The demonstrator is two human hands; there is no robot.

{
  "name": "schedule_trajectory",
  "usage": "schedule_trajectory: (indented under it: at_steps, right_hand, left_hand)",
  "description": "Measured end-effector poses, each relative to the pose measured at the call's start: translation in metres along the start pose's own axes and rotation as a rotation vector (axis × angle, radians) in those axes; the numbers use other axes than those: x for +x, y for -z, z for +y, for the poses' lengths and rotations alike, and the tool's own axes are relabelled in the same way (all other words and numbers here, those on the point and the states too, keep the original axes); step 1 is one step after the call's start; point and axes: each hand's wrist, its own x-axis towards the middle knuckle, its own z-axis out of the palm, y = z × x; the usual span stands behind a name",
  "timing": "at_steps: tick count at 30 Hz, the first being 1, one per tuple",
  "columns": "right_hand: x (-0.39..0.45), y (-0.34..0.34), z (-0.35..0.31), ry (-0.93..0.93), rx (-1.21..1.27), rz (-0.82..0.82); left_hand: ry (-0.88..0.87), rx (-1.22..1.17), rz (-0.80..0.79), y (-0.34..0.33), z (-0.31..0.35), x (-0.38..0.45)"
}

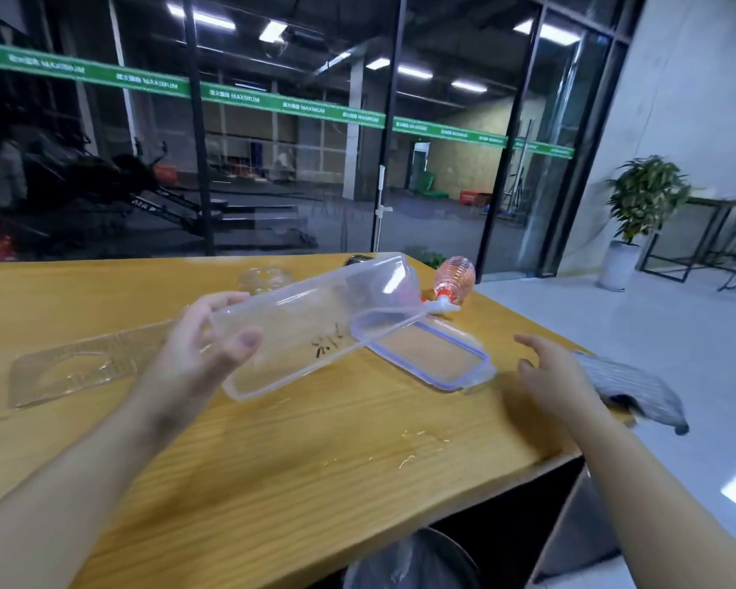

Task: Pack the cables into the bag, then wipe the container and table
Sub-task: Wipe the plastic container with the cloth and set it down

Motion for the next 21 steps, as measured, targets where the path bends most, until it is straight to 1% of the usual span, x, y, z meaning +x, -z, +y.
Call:
schedule_trajectory:
  at_steps: [1,2,4,6,9,12,16,19,20,21]
  right_hand:
    - [0.0,0.001,0.012,-0.011,-0.038,0.014]
    - [-0.001,0.003,0.02,-0.03,-0.076,0.017]
    - [-0.002,0.004,0.037,-0.065,-0.144,0.042]
    - [-0.002,0.006,0.049,-0.102,-0.228,0.084]
    - [-0.001,0.013,0.059,-0.197,-0.307,0.133]
    - [0.002,0.02,0.063,-0.315,-0.38,0.136]
    - [0.006,0.022,0.068,-0.427,-0.411,0.045]
    - [0.01,0.032,0.061,-0.591,-0.441,0.02]
    - [0.01,0.035,0.057,-0.606,-0.424,0.022]
    - [0.011,0.035,0.058,-0.588,-0.378,0.074]
  left_hand:
    - [-0.057,0.063,0.007,-0.002,-0.004,-0.001]
    - [-0.071,0.106,0.015,-0.003,-0.007,0.0]
    - [-0.053,0.16,0.03,-0.007,-0.01,0.0]
    - [-0.071,0.218,0.052,-0.012,-0.012,0.0]
    - [-0.091,0.274,0.039,-0.016,-0.012,0.0]
    - [-0.116,0.278,0.046,-0.018,-0.012,-0.001]
    - [-0.111,0.279,0.045,-0.021,-0.013,-0.002]
    - [-0.107,0.269,0.054,-0.021,-0.014,0.0]
    - [-0.108,0.267,0.056,-0.021,-0.013,0.0]
    - [-0.108,0.263,0.059,-0.021,-0.012,0.0]
